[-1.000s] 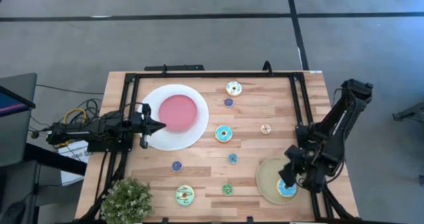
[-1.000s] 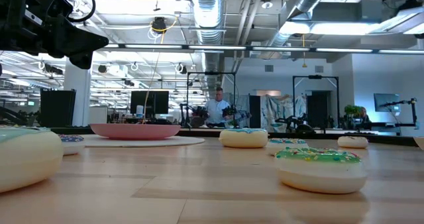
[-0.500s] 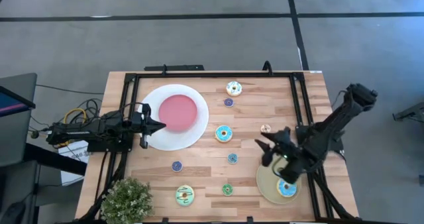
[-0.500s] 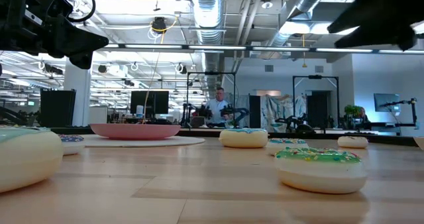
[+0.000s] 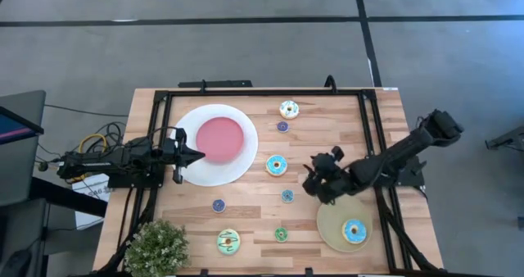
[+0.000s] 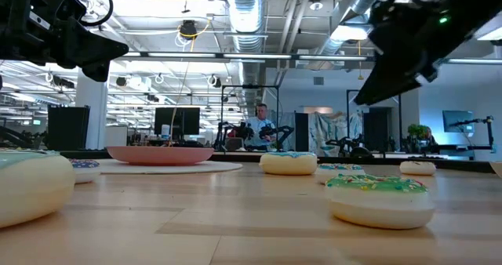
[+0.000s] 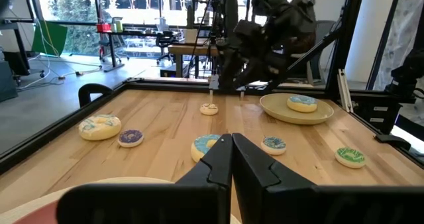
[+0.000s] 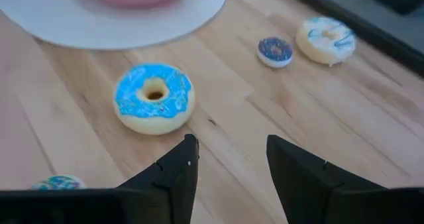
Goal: Pick & Place donuts
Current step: Put the small blue donut onto the pink plate
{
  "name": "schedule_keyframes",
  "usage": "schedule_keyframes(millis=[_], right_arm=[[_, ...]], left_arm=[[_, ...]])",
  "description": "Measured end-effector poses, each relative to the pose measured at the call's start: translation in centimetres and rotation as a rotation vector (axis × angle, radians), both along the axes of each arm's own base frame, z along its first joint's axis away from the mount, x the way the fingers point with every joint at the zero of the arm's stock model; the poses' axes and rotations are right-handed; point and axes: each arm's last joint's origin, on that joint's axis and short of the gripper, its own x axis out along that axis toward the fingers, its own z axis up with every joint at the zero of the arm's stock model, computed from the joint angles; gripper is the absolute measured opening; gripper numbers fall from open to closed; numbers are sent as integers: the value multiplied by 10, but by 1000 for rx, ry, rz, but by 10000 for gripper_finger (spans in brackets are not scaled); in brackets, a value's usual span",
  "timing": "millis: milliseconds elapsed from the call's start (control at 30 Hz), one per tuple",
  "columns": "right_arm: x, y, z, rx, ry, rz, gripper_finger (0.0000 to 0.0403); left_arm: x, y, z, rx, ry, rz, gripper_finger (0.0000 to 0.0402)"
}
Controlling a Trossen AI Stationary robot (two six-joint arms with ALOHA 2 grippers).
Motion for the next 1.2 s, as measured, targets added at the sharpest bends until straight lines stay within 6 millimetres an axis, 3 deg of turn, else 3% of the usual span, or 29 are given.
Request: schedule_keyframes(millis=[200, 433, 700, 933, 1200], right_arm=[[17, -35, -1, 133, 104, 67, 138], [18, -66, 10, 201, 148, 201, 104], [12, -93, 23, 213, 144, 287, 98], [8, -98, 24, 224, 155, 260, 98], [2, -93, 17, 239, 192, 271, 98]], left_arm=[[0, 0, 0, 0, 0, 0, 0], [0, 0, 0, 0, 0, 0, 0], [0, 0, 0, -2, -2, 0, 0], [0, 0, 1, 10, -7, -2, 0], [4, -1, 17, -29, 40, 119, 0]])
